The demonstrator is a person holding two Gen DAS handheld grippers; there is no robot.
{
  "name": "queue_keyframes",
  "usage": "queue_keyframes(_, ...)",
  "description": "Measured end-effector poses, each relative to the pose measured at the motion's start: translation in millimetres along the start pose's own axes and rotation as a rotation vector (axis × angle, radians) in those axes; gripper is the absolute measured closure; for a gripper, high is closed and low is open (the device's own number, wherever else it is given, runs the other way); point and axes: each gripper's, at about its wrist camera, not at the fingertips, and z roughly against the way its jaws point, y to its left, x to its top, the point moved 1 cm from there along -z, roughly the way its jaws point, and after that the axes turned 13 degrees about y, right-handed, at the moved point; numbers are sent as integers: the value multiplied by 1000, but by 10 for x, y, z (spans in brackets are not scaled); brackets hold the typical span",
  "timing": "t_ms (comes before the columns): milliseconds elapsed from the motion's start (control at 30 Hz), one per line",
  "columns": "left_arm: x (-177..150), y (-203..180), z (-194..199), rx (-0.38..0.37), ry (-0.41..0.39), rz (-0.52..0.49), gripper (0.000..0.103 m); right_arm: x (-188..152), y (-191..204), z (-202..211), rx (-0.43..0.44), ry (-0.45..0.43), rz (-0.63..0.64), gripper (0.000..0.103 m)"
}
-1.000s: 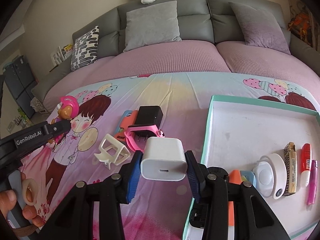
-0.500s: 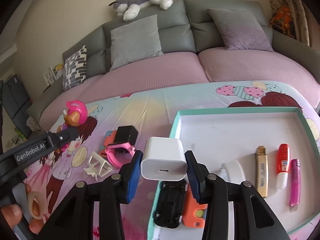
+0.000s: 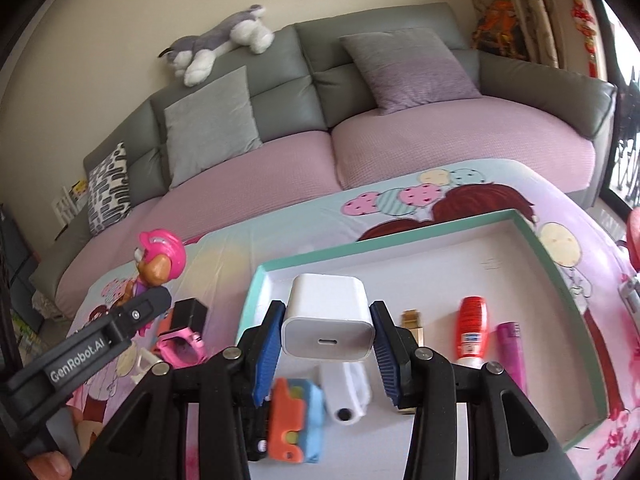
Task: Organize rigid objects
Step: 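Carry the puppy figure and white charger into the tray and release them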
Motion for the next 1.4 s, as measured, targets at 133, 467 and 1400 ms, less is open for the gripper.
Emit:
queue_keyframes(133, -18, -135, -121, 2, 21, -33, 61, 20, -176, 34, -28, -6, -38, 57)
queue_keyframes(467, -107, -393, -393, -8, 86, -100, 61, 23, -479, 47, -117, 5, -93, 57)
queue_keyframes(1400, -246, -543, -748, 0, 186, -145, 61, -21, -664, -141, -171, 81, -123, 57)
